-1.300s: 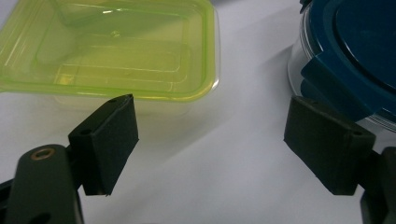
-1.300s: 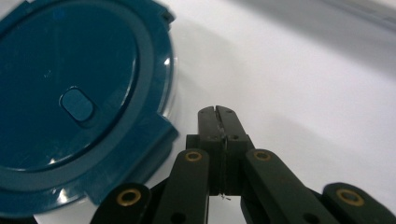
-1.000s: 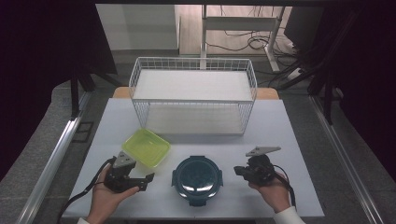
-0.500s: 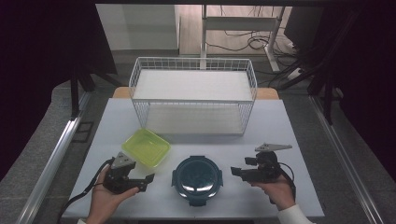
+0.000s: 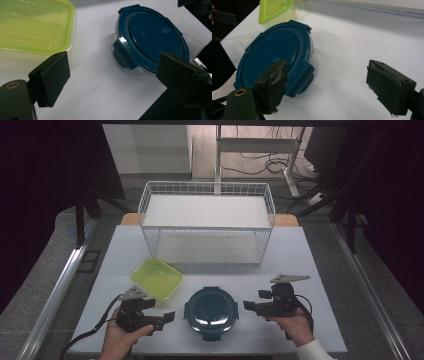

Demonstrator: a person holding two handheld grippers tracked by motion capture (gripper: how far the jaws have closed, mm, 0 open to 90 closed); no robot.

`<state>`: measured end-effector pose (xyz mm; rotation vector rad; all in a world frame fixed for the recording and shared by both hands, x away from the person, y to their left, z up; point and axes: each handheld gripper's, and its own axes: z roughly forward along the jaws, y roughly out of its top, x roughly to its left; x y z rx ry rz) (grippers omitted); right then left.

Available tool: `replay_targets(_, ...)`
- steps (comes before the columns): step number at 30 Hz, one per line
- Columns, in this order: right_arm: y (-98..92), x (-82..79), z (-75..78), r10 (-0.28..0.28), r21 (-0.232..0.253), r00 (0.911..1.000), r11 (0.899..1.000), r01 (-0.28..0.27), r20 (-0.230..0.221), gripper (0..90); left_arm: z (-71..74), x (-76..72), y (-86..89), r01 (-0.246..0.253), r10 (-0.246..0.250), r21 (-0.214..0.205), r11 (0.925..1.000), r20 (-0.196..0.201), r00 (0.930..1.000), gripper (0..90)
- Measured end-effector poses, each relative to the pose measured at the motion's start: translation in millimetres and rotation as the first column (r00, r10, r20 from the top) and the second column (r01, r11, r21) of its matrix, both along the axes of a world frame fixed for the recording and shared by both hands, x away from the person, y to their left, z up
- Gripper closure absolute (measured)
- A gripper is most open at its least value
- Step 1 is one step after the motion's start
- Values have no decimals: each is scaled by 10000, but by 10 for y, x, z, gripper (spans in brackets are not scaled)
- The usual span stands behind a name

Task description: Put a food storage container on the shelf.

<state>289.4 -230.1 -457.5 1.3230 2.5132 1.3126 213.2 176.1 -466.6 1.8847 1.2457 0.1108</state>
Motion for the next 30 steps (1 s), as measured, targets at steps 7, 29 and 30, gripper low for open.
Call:
replay_targets(7, 74, -24, -55, 199, 351, 9988, 9992, -183, -455, 176, -79, 55, -85, 385, -433, -710, 9967, -665, 9968, 120)
replay_targets(29, 355, -26, -305, 557, 1390, 9760, 9899, -265, -2103, 149, -319, 377, -432, 805, -1148, -1739, 9815, -1971, 9736, 171)
replay_targets(30, 360, -26, -314, 540, 1400, 9748, 9899, -238, -2164, 147, -319, 377, -432, 805, -1148, -1739, 9815, -1971, 9736, 171)
